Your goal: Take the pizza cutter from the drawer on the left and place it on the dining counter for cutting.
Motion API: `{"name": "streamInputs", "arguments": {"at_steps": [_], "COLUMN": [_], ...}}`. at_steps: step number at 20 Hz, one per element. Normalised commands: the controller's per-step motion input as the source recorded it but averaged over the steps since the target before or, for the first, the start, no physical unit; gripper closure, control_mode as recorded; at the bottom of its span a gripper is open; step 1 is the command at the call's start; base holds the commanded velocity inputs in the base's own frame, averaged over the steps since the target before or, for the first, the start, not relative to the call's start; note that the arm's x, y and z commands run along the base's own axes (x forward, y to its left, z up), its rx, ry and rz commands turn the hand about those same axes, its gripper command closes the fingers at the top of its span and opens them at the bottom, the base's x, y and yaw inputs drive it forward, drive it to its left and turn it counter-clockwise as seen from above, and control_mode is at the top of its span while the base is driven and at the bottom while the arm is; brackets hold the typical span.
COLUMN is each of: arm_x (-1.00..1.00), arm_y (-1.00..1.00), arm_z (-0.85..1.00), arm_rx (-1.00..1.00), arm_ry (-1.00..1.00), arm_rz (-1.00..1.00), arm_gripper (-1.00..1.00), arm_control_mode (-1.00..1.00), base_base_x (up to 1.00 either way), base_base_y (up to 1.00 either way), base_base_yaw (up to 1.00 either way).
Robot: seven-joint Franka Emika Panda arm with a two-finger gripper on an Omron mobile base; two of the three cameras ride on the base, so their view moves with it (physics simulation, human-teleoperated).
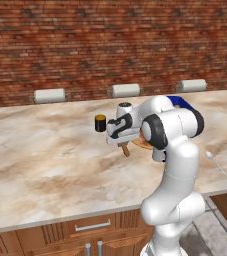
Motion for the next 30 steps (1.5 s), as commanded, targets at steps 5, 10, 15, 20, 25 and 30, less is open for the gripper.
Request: {"name": "streamInputs", "arguments": {"at_steps": [5,10,15,20,25,30], "arm_x": [0.08,0.0,0.0,0.0,0.0,-0.01], "arm_y": [0.0,0.0,0.0,0.0,0.0,0.0], "arm_z": [-0.2,-0.22,0.0,0.0,0.0,0.0], "arm_rx": [0.0,0.0,0.0,0.0,0.0,0.0], "arm_ry": [0.0,0.0,0.0,0.0,0.0,0.0], "arm_rz": [0.0,0.0,0.0,0.0,0.0,0.0], "arm_gripper": [1.0,1.0,1.0,-1.0,-1.0,-1.0], "arm_control_mode": [-1.0,-1.0,-1.0,-1.0,-1.0,-1.0], "base_base_x": [0.0,0.0,0.0,0.0,0.0,0.0], "base_base_y": [0.0,0.0,0.0,0.0,0.0,0.0], "base_base_yaw": [0.0,0.0,0.0,0.0,0.0,0.0]}}
